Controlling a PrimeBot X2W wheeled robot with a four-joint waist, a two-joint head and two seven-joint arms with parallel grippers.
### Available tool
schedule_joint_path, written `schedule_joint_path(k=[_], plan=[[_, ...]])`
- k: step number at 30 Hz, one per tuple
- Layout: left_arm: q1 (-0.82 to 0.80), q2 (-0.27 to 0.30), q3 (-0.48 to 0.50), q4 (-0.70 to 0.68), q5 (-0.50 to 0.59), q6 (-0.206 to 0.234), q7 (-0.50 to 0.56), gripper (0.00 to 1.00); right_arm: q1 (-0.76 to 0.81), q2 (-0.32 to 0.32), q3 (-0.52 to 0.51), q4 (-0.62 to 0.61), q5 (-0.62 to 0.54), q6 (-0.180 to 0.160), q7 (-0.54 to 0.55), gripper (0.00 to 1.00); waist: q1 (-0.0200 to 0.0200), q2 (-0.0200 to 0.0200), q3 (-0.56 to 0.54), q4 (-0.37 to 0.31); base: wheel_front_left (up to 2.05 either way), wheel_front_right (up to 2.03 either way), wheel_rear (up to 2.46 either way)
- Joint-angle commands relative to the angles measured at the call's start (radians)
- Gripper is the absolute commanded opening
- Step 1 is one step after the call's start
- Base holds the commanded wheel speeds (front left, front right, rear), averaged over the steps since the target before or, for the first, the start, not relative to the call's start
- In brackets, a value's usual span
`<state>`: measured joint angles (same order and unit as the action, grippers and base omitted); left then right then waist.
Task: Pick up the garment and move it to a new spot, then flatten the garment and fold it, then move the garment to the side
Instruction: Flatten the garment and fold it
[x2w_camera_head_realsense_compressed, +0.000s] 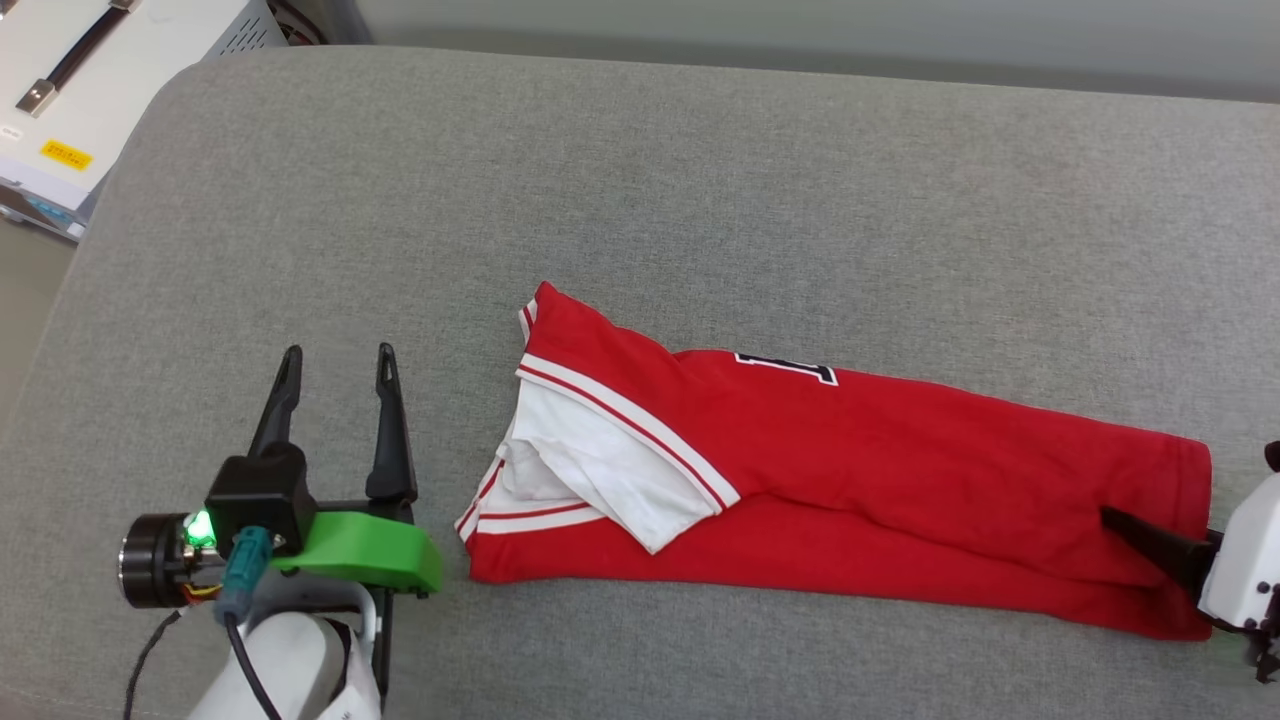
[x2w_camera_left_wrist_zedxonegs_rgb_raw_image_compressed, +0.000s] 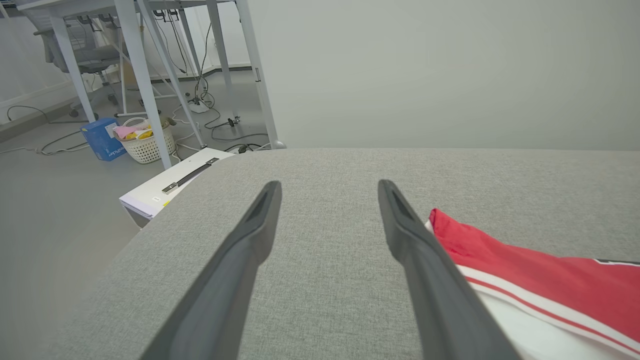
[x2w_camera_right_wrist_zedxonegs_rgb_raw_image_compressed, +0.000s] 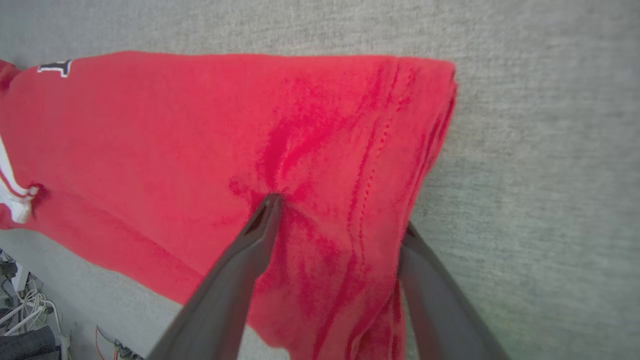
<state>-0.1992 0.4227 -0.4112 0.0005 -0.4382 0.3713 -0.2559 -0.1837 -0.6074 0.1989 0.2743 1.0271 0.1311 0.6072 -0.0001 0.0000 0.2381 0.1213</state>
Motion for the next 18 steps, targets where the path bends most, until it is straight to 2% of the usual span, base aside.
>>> schedule_joint_path(k=[1,5,6,7,8,14,18], plan=[[0.023,-0.027,0.018,-0.003,0.03,-0.014,-0.006,1.0,0.014,0.039,0.034,0.012,0.01,0.0,0.009,1.0,0.0001,0.0,0.004,0.003,0.0,0.0,0.0],[0.049,-0.088,0.058,0.018,0.08,-0.056,-0.006,1.0,0.008,0.055,0.064,0.02,0.002,0.0,0.004,1.0,0.0001,0.0,0.006,-0.003,0.0,0.0,0.0],[0.052,-0.099,0.068,0.023,0.089,-0.065,-0.006,1.0,0.004,0.054,0.068,0.021,-0.002,0.0,-0.002,0.45,0.0001,0.0,0.005,-0.004,0.0,0.0,0.0],[0.056,-0.111,0.078,0.029,0.102,-0.078,-0.006,1.0,0.002,0.052,0.073,0.025,-0.004,0.0,-0.007,0.11,0.0001,0.0,0.003,-0.005,0.0,0.0,0.0],[0.059,-0.119,0.087,0.034,0.111,-0.088,-0.006,1.0,-0.001,0.047,0.076,0.03,-0.005,0.0,-0.011,0.0,0.0001,0.0,0.002,-0.006,0.0,0.0,0.0],[0.076,-0.165,0.142,0.064,0.157,-0.151,-0.006,1.0,-0.025,-0.002,0.054,0.064,-0.006,0.0,-0.052,0.0,0.0001,0.0,-0.025,-0.016,0.0,0.0,0.0],[0.088,-0.186,0.17,0.075,0.19,-0.185,-0.006,1.0,-0.031,-0.049,-0.015,0.091,0.018,0.0,-0.084,0.0,0.0001,0.0,-0.048,-0.016,0.0,0.0,0.0]])
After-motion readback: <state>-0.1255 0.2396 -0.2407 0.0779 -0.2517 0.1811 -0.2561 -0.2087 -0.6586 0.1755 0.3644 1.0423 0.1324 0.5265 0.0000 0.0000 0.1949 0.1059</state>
